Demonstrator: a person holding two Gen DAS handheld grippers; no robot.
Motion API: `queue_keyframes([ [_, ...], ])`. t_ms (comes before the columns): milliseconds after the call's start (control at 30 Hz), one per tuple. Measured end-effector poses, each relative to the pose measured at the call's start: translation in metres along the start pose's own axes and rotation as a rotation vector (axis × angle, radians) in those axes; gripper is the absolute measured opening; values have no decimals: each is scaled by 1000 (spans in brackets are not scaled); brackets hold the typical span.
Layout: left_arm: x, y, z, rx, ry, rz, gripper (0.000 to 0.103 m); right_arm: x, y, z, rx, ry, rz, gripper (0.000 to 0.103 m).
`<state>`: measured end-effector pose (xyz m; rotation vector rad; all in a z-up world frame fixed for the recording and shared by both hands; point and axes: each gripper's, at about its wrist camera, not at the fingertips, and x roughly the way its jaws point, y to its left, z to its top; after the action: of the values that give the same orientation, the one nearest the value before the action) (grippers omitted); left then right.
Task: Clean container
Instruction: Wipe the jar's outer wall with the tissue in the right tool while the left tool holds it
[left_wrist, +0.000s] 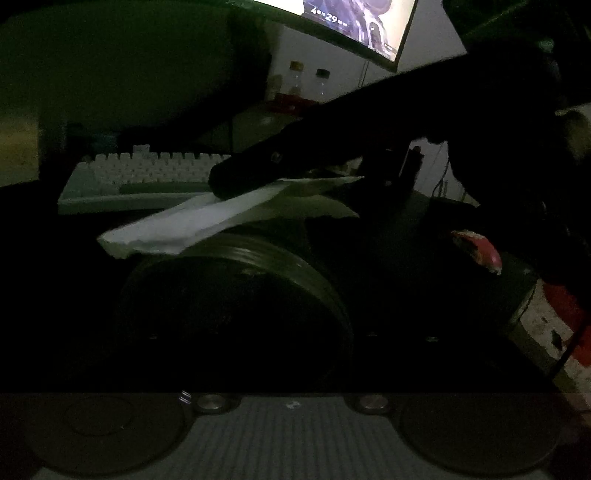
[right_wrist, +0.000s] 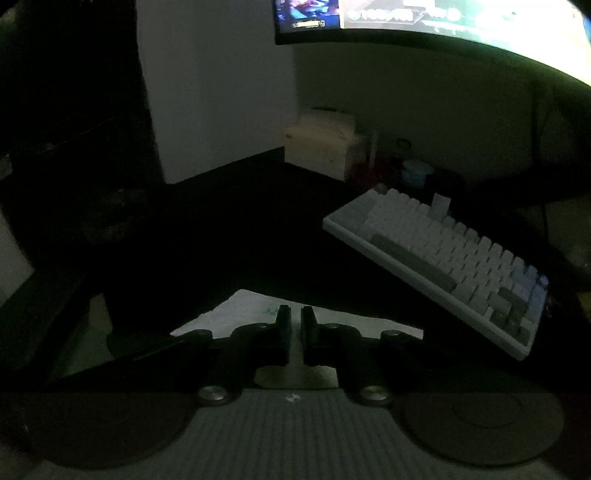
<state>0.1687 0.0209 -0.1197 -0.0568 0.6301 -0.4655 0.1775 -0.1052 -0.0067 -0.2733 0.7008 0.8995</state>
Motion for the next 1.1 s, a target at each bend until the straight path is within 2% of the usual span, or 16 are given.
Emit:
queue_keyframes([
  [100,0,-4,-1,-5,-1,-2,45,5,-11,3,25,2,-92,8],
  [167,11,-13,0,-31,-22,38,49,5,-11,4,31,-1,-111,8],
  [233,13,-10,2,-26,-26,52,57,2,-4,3,23,-10,-82,8],
  [333,14,-2,3,-28,-34,72,77,-3,12,1,-14,-25,11,8],
  [433,15,7,5,-34,-35,82,77,-2,10,2,-15,-18,7,8],
  [567,13,22,8,-51,-35,68,77,4,-10,5,32,0,-114,8],
  [633,13,27,9,-51,-37,70,77,6,-14,6,52,4,-145,8],
  [700,14,32,10,-50,-37,67,77,3,-6,4,37,-4,-119,8],
  [800,13,39,11,-51,-37,63,77,-2,15,1,-14,-21,-25,8],
  [867,11,41,10,-57,-38,57,77,-1,23,2,-28,-21,-6,8],
  [967,9,49,11,-61,-39,55,77,1,17,4,1,-14,-34,8],
  [1100,6,57,12,-61,-38,53,77,4,1,5,49,0,-139,8],
])
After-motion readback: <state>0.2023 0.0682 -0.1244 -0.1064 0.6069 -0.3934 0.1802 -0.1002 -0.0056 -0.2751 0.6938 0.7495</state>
